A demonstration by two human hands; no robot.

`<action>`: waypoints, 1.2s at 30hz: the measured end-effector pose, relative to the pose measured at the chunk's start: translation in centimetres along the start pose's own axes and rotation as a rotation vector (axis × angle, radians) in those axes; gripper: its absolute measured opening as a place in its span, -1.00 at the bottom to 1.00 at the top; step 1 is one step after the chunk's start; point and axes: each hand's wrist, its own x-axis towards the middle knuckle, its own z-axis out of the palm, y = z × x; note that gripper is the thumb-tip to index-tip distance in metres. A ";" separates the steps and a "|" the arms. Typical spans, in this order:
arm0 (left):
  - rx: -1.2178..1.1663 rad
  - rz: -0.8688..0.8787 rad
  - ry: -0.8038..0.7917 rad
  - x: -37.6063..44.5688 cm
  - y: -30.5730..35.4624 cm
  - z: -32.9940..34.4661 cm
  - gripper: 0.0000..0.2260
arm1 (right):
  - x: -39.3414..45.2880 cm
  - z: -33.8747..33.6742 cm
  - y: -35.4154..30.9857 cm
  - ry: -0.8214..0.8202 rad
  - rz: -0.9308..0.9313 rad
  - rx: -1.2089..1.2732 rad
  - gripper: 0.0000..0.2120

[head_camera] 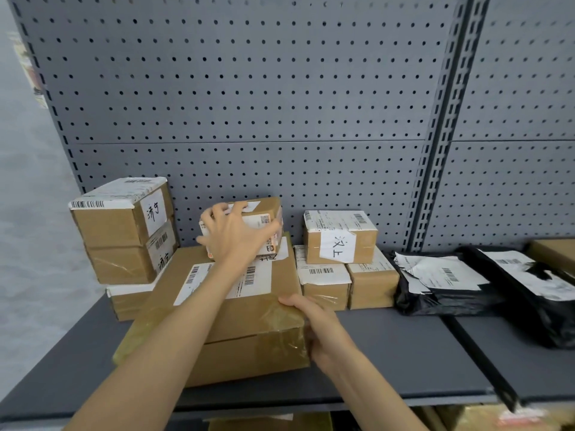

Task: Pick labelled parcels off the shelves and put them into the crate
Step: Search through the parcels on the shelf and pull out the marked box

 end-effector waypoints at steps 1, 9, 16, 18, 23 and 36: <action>-0.028 0.016 0.025 0.1 -0.1 -0.5 -0.33 | -0.1 0.1 0.0 -0.009 -0.013 0.008 -0.25; -0.174 0.049 0.233 2.3 -1.1 -6.3 -0.42 | -1.4 -0.2 -1.4 -0.073 -0.089 0.067 -0.35; -0.176 0.002 0.220 1.7 -3.0 -8.3 -0.41 | -2.6 -0.2 -2.3 -0.087 -0.171 0.053 -0.21; -0.196 0.007 0.218 1.5 -2.7 -8.7 -0.39 | -3.1 -0.4 -2.8 -0.059 -0.208 0.037 -0.23; -0.257 0.050 0.254 1.9 -1.3 -9.8 -0.39 | -4.7 -1.7 -4.2 -0.053 -0.265 0.036 -0.22; -0.350 0.108 0.330 3.6 -0.2 -9.5 -0.32 | -8.3 -6.4 -7.7 0.035 -0.409 0.053 -0.31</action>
